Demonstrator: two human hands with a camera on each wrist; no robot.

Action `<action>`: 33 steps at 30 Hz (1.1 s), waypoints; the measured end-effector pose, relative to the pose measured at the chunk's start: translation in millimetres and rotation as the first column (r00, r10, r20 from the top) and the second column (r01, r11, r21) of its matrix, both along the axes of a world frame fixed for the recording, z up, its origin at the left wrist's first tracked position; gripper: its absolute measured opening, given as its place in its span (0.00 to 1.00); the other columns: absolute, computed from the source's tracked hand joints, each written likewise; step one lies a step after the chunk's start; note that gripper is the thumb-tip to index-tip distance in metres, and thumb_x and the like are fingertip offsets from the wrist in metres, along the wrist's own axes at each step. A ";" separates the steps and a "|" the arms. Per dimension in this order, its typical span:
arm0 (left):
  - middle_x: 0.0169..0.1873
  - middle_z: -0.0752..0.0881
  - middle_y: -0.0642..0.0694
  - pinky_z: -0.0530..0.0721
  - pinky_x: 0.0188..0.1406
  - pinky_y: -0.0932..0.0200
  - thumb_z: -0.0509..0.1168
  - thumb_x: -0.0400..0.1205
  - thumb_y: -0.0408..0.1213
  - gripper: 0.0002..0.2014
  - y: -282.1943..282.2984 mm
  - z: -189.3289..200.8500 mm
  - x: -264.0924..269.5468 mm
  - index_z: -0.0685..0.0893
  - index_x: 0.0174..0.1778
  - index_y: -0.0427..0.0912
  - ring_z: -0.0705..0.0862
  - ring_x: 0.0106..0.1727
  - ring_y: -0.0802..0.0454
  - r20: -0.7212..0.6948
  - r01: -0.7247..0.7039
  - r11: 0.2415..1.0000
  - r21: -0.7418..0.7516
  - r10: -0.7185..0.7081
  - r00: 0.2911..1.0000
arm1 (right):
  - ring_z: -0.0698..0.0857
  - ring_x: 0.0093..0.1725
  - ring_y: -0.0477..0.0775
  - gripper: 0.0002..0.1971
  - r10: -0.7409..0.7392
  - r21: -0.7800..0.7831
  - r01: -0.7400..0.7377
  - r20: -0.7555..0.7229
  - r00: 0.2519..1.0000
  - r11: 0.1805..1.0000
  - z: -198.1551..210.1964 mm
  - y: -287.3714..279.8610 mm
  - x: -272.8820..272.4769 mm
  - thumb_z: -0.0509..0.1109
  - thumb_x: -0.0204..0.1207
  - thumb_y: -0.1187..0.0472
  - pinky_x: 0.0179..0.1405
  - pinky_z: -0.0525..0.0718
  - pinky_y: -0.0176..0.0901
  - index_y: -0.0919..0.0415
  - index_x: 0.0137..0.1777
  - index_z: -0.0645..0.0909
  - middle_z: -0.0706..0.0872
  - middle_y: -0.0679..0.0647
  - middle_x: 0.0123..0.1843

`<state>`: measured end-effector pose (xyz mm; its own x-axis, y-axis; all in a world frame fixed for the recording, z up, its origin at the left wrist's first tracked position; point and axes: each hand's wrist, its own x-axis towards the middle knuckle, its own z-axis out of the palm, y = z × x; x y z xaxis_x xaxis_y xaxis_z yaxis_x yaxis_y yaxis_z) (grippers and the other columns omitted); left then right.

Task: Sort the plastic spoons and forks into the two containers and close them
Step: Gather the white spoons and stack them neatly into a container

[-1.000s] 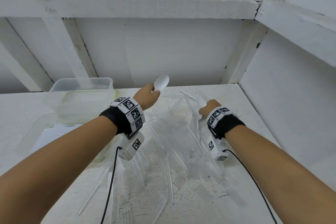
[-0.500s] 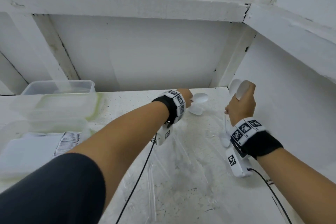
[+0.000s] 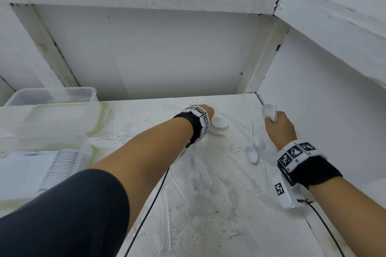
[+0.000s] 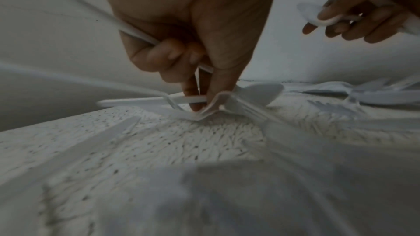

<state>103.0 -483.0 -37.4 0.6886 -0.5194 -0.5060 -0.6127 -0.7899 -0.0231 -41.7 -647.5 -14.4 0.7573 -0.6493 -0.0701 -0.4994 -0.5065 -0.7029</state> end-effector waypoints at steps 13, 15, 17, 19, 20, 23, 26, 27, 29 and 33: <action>0.26 0.80 0.57 0.68 0.27 0.68 0.64 0.81 0.43 0.11 53.2 36.5 -41.7 0.85 0.37 0.42 0.75 0.29 0.60 -0.117 -0.164 0.882 -0.443 0.125 0.985 | 0.79 0.39 0.59 0.11 0.050 -0.142 -0.150 -0.544 0.838 0.978 -9.4 8.8 -3.2 0.67 0.76 0.58 0.32 0.72 0.39 0.69 0.43 0.77 0.76 0.56 0.34; 0.26 0.81 0.57 0.68 0.27 0.68 0.63 0.82 0.43 0.12 59.5 38.1 -44.9 0.85 0.37 0.42 0.73 0.27 0.62 -0.154 -0.192 0.856 -0.479 0.134 0.979 | 0.76 0.32 0.55 0.15 0.046 -0.150 -0.149 -0.537 0.842 0.977 -12.1 13.4 -5.0 0.69 0.75 0.59 0.28 0.70 0.40 0.65 0.32 0.70 0.73 0.55 0.30; 0.26 0.81 0.57 0.69 0.27 0.67 0.62 0.82 0.43 0.13 61.8 38.5 -48.8 0.86 0.39 0.40 0.73 0.27 0.61 -0.176 -0.210 0.842 -0.497 0.140 0.975 | 0.74 0.28 0.52 0.15 0.075 -0.121 -0.159 -0.517 0.853 0.980 -10.2 17.3 -7.2 0.70 0.74 0.61 0.24 0.67 0.39 0.65 0.32 0.70 0.73 0.54 0.29; 0.27 0.82 0.55 0.70 0.28 0.67 0.62 0.82 0.42 0.13 59.2 38.4 -53.6 0.87 0.42 0.38 0.74 0.27 0.61 -0.176 -0.204 0.838 -0.507 0.131 0.976 | 0.75 0.30 0.52 0.09 0.096 -0.075 -0.149 -0.474 0.875 0.986 -5.5 19.9 -7.9 0.70 0.75 0.63 0.24 0.67 0.38 0.67 0.41 0.74 0.74 0.53 0.30; 0.29 0.83 0.53 0.70 0.28 0.67 0.61 0.83 0.42 0.12 56.5 38.8 -56.5 0.86 0.43 0.38 0.74 0.27 0.61 -0.180 -0.203 0.833 -0.515 0.127 0.975 | 0.79 0.35 0.56 0.09 0.087 -0.070 -0.131 -0.439 0.894 0.989 -2.8 21.2 -8.3 0.69 0.76 0.62 0.28 0.70 0.39 0.70 0.48 0.77 0.76 0.54 0.33; 0.36 0.83 0.48 0.69 0.28 0.66 0.60 0.84 0.42 0.11 44.9 42.6 -68.8 0.83 0.50 0.38 0.74 0.27 0.62 -0.200 -0.199 0.799 -0.568 0.100 0.975 | 0.82 0.56 0.66 0.20 -0.008 -0.068 -0.015 -0.330 0.944 0.998 2.7 19.1 -7.9 0.63 0.81 0.57 0.48 0.77 0.48 0.76 0.62 0.75 0.82 0.67 0.54; 0.40 0.83 0.45 0.70 0.29 0.66 0.60 0.85 0.39 0.14 28.3 46.8 -86.6 0.82 0.60 0.35 0.78 0.33 0.54 -0.231 -0.166 0.775 -0.609 0.027 0.973 | 0.79 0.63 0.68 0.21 -0.125 -0.048 0.123 -0.043 0.991 0.991 9.3 14.7 -8.2 0.57 0.84 0.55 0.59 0.76 0.51 0.74 0.65 0.73 0.81 0.70 0.62; 0.47 0.85 0.43 0.73 0.34 0.65 0.59 0.85 0.39 0.14 22.3 47.6 -93.2 0.81 0.62 0.36 0.81 0.41 0.49 -0.227 -0.134 0.784 -0.606 -0.010 0.974 | 0.81 0.62 0.68 0.20 -0.159 -0.015 0.160 0.056 0.986 0.987 11.1 12.3 -8.3 0.56 0.84 0.55 0.59 0.76 0.52 0.72 0.65 0.72 0.82 0.71 0.60; 0.59 0.84 0.42 0.71 0.48 0.63 0.59 0.84 0.36 0.14 9.9 44.2 -103.4 0.81 0.64 0.39 0.81 0.58 0.45 -0.196 -0.033 0.820 -0.572 -0.097 0.976 | 0.88 0.49 0.62 0.19 -0.211 0.097 0.195 0.195 0.958 0.976 14.2 8.7 -9.3 0.54 0.85 0.53 0.51 0.81 0.51 0.67 0.67 0.68 0.86 0.67 0.51; 0.48 0.82 0.38 0.66 0.42 0.63 0.61 0.83 0.37 0.13 -8.6 34.4 -117.1 0.82 0.59 0.33 0.79 0.50 0.45 -0.157 0.073 0.862 -0.501 -0.173 0.972 | 0.80 0.17 0.50 0.16 -0.196 0.154 0.161 0.251 0.948 0.975 22.4 5.6 -12.3 0.53 0.84 0.50 0.25 0.78 0.42 0.57 0.67 0.66 0.78 0.56 0.33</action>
